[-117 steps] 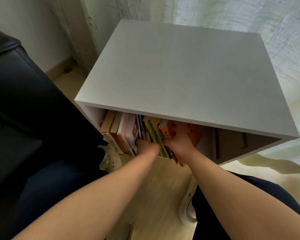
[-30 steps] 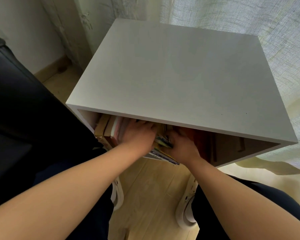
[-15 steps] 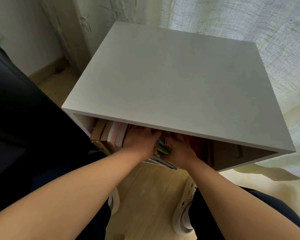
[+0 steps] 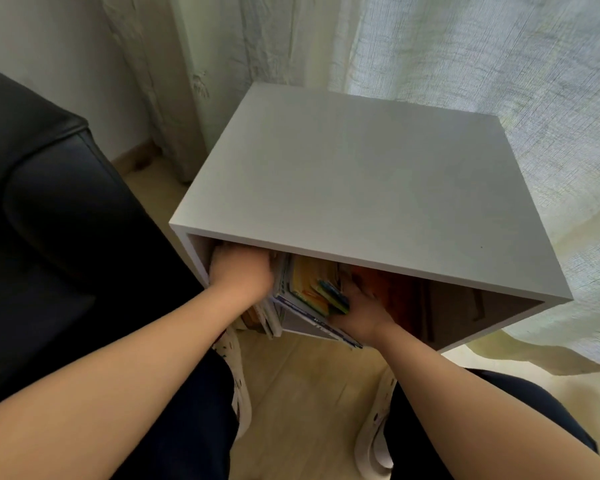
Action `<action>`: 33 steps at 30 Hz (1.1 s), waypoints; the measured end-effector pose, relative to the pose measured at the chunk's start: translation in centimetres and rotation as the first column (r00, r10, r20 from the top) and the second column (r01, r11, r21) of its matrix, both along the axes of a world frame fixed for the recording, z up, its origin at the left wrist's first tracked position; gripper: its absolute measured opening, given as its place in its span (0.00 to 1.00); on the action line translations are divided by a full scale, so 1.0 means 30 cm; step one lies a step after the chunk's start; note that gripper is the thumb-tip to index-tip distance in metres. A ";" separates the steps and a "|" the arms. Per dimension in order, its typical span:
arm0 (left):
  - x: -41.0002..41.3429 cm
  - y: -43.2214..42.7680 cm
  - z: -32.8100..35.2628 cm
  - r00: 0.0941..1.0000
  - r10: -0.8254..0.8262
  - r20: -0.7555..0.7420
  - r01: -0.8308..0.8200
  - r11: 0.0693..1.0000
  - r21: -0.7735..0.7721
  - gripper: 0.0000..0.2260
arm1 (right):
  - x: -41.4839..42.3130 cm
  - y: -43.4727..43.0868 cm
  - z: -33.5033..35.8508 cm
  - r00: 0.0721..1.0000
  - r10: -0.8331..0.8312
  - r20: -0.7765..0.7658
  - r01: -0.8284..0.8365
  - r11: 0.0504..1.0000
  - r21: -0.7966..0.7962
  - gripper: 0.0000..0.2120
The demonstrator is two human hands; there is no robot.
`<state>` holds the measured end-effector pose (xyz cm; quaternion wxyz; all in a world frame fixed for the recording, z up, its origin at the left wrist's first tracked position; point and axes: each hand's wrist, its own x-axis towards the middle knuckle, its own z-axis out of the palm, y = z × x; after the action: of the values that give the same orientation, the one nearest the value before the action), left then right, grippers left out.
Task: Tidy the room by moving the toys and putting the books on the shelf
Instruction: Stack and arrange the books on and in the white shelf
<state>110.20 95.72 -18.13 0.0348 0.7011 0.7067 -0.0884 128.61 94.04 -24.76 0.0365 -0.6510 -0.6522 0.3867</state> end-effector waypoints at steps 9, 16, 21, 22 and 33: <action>0.015 0.035 0.008 0.996 0.080 0.026 -0.073 0.977 -0.201 0.14 | -0.015 0.015 -0.020 0.993 -0.105 -0.051 0.103 0.994 -0.032 0.42; 0.020 0.019 0.002 0.998 0.061 0.012 -0.061 0.998 -0.002 0.13 | -0.007 0.006 -0.004 0.990 -0.137 -0.034 0.137 0.991 -0.009 0.39; 0.057 -0.038 0.015 0.955 -0.276 -0.109 0.287 0.952 0.106 0.17 | 0.047 -0.034 0.025 0.978 -0.206 -0.047 0.204 0.978 -0.032 0.34; 0.071 -0.048 0.013 0.940 -0.332 -0.079 0.338 0.939 0.069 0.19 | 0.065 -0.045 0.029 0.977 -0.211 -0.036 0.210 0.977 -0.033 0.32; 0.293 -0.084 -0.043 0.846 -0.013 0.532 0.146 0.967 -0.210 0.17 | 0.224 -0.174 0.085 0.958 -0.287 0.021 0.287 0.955 -0.070 0.23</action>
<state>118.98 93.20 -19.42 0.3086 0.7177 0.6240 0.0201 135.34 88.82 -22.22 0.0652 -0.7416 -0.5365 0.3974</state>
